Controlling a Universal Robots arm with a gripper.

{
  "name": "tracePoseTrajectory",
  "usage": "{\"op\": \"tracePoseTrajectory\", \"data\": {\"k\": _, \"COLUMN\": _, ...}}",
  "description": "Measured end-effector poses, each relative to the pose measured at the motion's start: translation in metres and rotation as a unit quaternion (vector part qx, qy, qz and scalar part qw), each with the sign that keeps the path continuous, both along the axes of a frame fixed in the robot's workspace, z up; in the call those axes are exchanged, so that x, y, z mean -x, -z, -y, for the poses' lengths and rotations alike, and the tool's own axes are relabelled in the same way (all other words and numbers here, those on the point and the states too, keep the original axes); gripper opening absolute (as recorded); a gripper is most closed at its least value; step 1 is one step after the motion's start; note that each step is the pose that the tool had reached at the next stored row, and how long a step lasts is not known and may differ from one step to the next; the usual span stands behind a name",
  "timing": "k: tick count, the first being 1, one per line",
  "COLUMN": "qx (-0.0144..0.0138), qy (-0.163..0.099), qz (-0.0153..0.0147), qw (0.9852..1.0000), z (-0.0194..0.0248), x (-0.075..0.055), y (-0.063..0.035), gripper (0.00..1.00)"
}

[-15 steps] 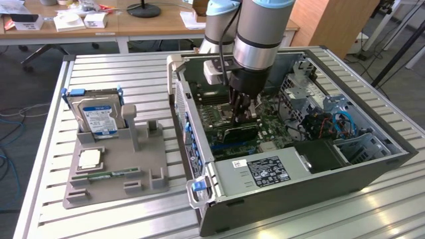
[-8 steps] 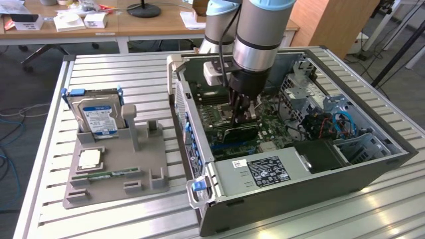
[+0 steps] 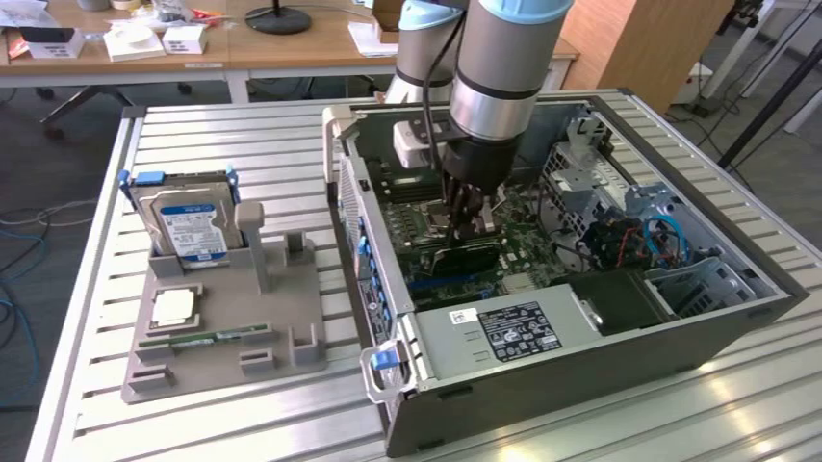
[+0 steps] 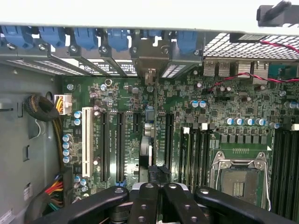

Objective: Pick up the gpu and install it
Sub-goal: 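Press down on the gpu until it lock into place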

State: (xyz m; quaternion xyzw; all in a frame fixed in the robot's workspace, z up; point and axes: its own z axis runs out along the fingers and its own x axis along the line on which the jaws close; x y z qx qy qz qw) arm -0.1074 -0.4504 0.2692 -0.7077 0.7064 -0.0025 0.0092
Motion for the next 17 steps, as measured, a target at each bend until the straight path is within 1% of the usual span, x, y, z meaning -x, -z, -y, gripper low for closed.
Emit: {"op": "tracePoseTrajectory", "data": {"k": 17, "qx": 0.0001, "qy": 0.000, "qz": -0.0001, "qw": 1.0000, "z": 0.0000, "x": 0.0000, "y": 0.0020, "gripper": 0.10}}
